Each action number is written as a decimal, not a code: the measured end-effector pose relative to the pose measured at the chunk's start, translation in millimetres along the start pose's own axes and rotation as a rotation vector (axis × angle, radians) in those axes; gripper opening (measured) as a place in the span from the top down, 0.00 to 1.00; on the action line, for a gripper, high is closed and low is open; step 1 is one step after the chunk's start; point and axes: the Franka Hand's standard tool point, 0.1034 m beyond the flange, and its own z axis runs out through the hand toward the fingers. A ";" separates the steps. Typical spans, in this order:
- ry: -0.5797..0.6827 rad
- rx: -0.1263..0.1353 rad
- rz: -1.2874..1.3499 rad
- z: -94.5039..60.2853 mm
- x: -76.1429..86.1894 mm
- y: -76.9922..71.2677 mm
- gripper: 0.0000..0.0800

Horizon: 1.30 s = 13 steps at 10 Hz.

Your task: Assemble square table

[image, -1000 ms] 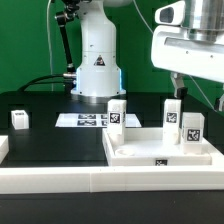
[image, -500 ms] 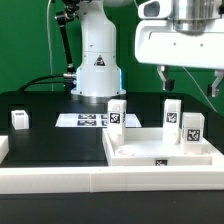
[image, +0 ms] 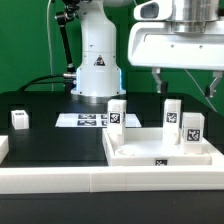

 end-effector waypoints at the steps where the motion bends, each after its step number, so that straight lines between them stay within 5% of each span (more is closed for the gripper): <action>1: 0.007 0.002 -0.158 0.8 3.0 9.7 0.19; 8: 0.013 -0.010 -0.674 -1.4 12.3 32.6 0.19; 13: -0.023 0.008 -0.769 -1.2 -5.6 140.9 0.19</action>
Offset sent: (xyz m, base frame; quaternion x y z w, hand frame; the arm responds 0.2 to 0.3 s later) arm 0.0000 0.0000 0.0000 0.0000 0.0000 -0.1938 0.9810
